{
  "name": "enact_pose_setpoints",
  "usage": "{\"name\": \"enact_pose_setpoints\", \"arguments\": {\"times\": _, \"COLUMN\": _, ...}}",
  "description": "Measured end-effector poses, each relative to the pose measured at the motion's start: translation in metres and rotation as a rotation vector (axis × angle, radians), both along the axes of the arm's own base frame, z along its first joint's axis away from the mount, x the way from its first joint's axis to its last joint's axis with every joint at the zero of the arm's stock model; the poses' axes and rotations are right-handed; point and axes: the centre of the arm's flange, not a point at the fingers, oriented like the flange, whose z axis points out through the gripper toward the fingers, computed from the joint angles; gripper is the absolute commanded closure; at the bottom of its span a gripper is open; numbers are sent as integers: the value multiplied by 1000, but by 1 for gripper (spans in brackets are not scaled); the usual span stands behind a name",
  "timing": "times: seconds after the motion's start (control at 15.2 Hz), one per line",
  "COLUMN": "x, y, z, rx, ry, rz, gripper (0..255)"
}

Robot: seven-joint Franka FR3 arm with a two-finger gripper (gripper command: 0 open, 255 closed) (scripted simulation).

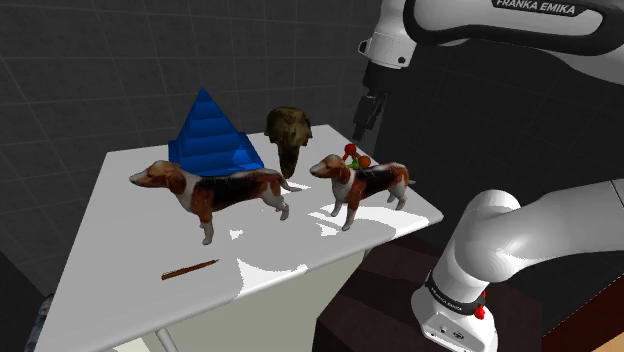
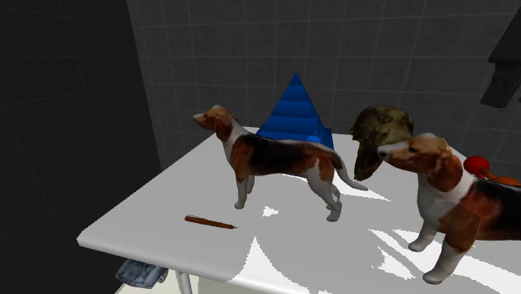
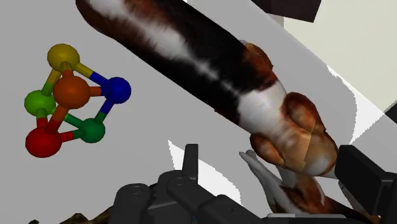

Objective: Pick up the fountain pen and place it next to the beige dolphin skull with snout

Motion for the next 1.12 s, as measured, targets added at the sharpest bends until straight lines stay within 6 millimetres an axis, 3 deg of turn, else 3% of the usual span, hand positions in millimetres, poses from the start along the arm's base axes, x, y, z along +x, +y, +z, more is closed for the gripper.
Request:
{"name": "enact_pose_setpoints", "arguments": {"times": 0.2, "x": 11, "y": 8, "z": -8, "rx": -2, "ry": 3, "rz": 30, "gripper": 0}}
{"name": "enact_pose_setpoints", "arguments": {"times": 0.46, "x": 49, "y": 37, "z": -27, "rx": -11, "ry": 9, "rz": 121, "gripper": 0}}
{"name": "enact_pose_setpoints", "arguments": {"times": 1.12, "x": 126, "y": 132, "z": -87, "rx": -31, "ry": 24, "rz": 364, "gripper": 0}}
